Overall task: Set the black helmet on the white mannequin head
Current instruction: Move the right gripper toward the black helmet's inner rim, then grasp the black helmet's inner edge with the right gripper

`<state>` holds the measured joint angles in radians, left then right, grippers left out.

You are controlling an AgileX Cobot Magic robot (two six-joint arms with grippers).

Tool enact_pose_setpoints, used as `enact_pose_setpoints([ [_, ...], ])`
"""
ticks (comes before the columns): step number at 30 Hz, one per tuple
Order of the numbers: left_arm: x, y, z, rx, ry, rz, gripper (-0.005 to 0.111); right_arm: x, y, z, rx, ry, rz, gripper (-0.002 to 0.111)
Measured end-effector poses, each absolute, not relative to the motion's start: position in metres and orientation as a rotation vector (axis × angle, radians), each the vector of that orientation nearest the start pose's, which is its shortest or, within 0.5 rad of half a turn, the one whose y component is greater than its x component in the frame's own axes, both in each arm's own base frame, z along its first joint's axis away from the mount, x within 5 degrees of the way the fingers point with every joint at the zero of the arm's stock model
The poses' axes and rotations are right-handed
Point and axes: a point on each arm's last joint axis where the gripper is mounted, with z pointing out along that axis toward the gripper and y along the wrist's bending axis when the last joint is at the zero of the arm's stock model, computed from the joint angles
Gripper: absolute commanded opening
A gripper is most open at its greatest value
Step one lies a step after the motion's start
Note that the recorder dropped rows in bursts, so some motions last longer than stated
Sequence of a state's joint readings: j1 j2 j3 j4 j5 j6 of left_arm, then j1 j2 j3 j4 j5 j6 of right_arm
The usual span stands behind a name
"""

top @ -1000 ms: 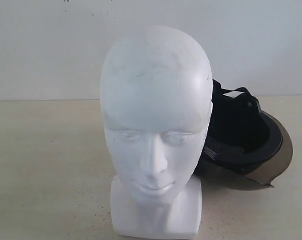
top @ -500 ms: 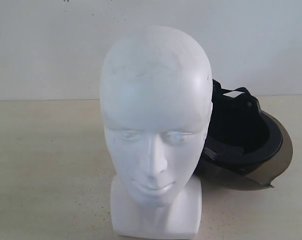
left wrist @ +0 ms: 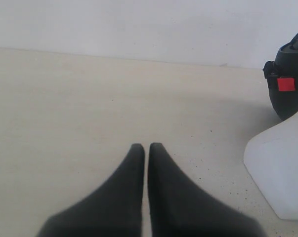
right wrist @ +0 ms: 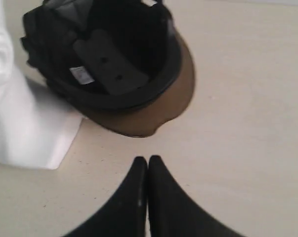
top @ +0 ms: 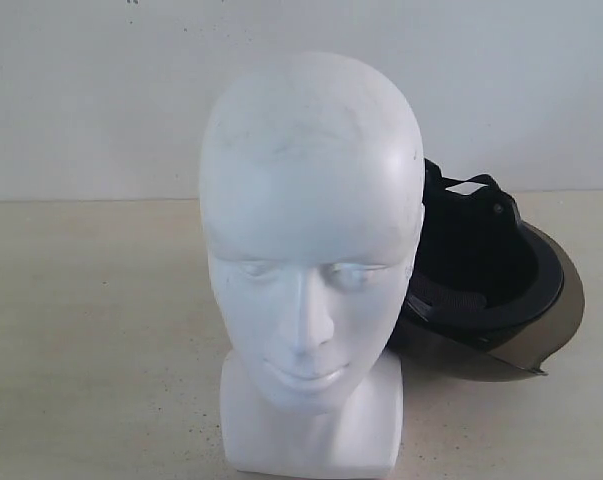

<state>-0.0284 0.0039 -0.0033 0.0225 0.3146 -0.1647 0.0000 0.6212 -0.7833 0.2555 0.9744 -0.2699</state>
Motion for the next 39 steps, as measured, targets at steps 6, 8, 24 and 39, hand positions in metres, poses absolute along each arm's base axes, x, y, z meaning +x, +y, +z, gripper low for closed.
enact_pose_setpoints([
  [6, 0.054, -0.001, 0.186, -0.108, 1.797, -0.116, 0.004, 0.142, 0.039, 0.317, -0.577, 2.298, 0.381, 0.0],
  [8, 0.054, -0.001, 0.186, -0.108, 1.797, -0.116, 0.004, 0.157, 0.043, 0.309, -0.676, 2.284, 0.43, 0.0],
  [24, 0.054, -0.001, 0.186, -0.108, 1.797, -0.116, 0.004, 0.236, 0.058, 0.238, -1.213, 2.072, 0.53, 0.072],
  [39, 0.054, -0.001, 0.186, -0.108, 1.797, -0.116, 0.004, 0.255, 0.061, 0.221, -1.326, 1.892, 0.479, 0.074],
])
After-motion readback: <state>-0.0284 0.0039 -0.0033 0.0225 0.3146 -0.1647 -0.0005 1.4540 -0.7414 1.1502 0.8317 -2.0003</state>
